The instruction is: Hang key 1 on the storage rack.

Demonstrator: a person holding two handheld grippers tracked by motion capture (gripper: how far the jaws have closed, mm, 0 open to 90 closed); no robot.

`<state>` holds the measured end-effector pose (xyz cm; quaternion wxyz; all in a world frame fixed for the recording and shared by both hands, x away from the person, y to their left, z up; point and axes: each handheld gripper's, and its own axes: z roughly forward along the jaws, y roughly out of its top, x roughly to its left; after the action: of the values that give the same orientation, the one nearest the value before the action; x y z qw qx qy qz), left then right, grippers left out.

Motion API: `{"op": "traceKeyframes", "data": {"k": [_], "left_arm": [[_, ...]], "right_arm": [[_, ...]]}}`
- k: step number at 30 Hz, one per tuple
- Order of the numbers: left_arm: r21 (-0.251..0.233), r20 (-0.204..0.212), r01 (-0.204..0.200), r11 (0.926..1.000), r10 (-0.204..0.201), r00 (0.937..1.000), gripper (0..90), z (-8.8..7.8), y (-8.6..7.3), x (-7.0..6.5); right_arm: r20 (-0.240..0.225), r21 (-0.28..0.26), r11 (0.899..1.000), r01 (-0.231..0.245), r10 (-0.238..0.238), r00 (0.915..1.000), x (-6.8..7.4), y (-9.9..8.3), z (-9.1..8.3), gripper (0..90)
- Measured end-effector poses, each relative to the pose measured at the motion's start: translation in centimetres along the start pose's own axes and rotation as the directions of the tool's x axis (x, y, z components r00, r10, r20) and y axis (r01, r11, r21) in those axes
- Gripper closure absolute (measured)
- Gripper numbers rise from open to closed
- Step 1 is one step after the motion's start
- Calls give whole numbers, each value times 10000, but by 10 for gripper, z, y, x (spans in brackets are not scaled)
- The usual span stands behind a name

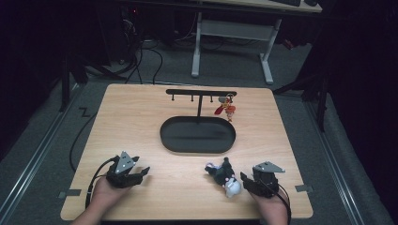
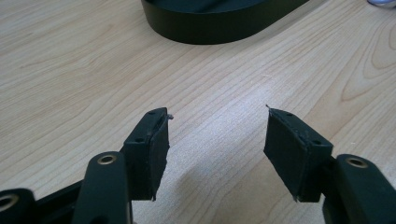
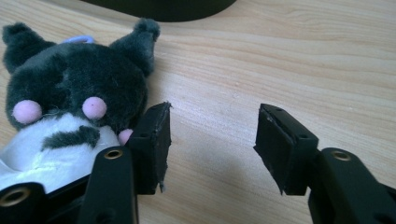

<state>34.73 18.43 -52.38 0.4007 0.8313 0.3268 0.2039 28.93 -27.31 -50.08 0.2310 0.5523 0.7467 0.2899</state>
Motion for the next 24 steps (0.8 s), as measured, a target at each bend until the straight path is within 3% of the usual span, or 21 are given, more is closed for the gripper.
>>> {"op": "traceKeyframes", "data": {"k": [4,8,16,19,24], "left_arm": [[-63,91,-21,10000,22,10000,401,-1,0,0],[-60,113,-130,9999,131,9999,401,-2,2,-1],[28,230,-186,9998,186,9996,401,1,2,-2],[105,334,-256,9996,253,9991,400,1,1,-3],[123,391,-299,9995,294,9988,400,1,1,-4]], "right_arm": [[179,708,9968,373,-386,9991,-1,4,2,420],[147,1351,9899,440,-464,9988,-3,10,1,409],[-287,2409,9669,843,-797,9964,1,16,7,402],[-366,2848,9538,956,-888,9954,2,21,9,400],[-601,3356,9377,902,-743,9954,-2,33,8,400]]}}
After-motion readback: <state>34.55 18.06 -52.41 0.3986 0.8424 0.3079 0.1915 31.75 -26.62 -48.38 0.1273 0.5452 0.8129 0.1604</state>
